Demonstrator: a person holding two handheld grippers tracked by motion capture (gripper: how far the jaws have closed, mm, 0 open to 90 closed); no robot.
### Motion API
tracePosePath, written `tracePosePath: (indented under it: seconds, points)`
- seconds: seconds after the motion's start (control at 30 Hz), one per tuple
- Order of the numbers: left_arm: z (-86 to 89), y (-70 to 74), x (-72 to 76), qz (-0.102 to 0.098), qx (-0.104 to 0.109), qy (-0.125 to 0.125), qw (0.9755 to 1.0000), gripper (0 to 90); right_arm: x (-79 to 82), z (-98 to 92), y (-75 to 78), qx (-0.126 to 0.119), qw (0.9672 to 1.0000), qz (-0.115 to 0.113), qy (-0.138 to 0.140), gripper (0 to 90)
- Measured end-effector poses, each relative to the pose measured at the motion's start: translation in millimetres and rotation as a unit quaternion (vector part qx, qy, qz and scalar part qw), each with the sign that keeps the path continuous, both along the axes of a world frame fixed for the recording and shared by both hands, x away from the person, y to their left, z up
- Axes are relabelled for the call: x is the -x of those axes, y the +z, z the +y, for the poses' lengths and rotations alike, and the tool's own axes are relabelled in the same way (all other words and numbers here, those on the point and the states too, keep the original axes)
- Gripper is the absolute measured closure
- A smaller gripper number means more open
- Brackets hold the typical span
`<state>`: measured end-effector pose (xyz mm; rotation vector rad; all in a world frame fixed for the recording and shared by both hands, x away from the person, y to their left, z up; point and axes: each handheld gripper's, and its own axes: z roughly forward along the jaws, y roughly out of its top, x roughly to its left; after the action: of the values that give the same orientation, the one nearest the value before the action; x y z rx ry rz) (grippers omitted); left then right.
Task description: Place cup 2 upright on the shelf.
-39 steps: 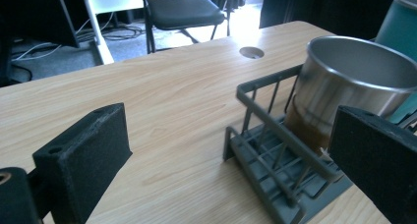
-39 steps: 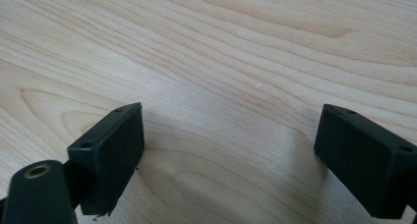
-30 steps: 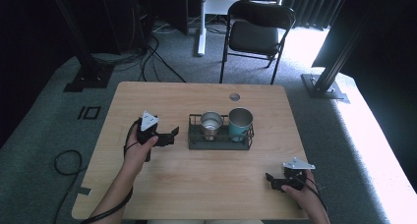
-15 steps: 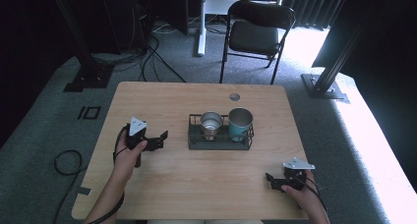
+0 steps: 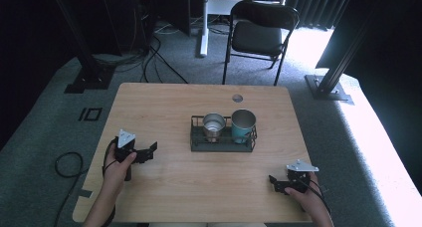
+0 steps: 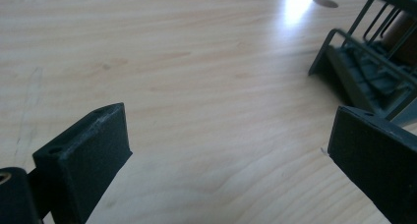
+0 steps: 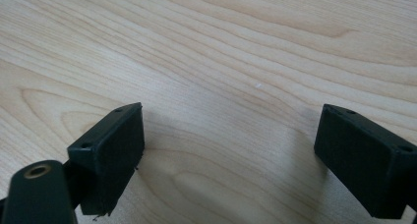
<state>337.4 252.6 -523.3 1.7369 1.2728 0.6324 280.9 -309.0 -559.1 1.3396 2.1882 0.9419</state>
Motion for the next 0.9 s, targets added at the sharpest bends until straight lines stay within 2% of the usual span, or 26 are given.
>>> tracePosePath:
  seconds: [0.13, 0.4, 0.53, 0.6, 0.8, 0.9]
  points:
    - [9.3, -6.3, 7.6, 0.010, 0.004, 0.016, 0.9998, 2.9, 0.0, 0.0, 0.0, 0.000, 1.0000, 0.000, 0.000, 11.2]
    - [16.3, -15.0, 16.9, 0.028, 0.003, 0.025, 0.9993, 2.9, 0.0, 0.0, 0.0, 0.000, 1.0000, 0.000, 0.000, 11.2]
    - [21.6, -21.0, 21.8, 0.040, 0.000, 0.035, 0.9986, 2.9, 0.1, 0.3, 0.0, 0.000, 1.0000, -0.001, 0.003, 11.2]
    - [23.8, -23.2, 24.3, 0.042, -0.012, 0.042, 0.9982, 2.9, 0.1, 0.3, 0.0, 0.000, 1.0000, -0.001, 0.003, 11.2]
    - [30.4, -29.2, 30.9, 0.056, -0.010, 0.055, 0.9968, 2.9, 0.1, 0.3, 0.0, 0.000, 1.0000, 0.000, 0.003, 11.2]
    - [33.5, -29.3, 34.1, 0.060, -0.002, 0.063, 0.9962, 2.9, 0.0, 0.1, -0.1, 0.001, 1.0000, -0.001, 0.004, 11.2]
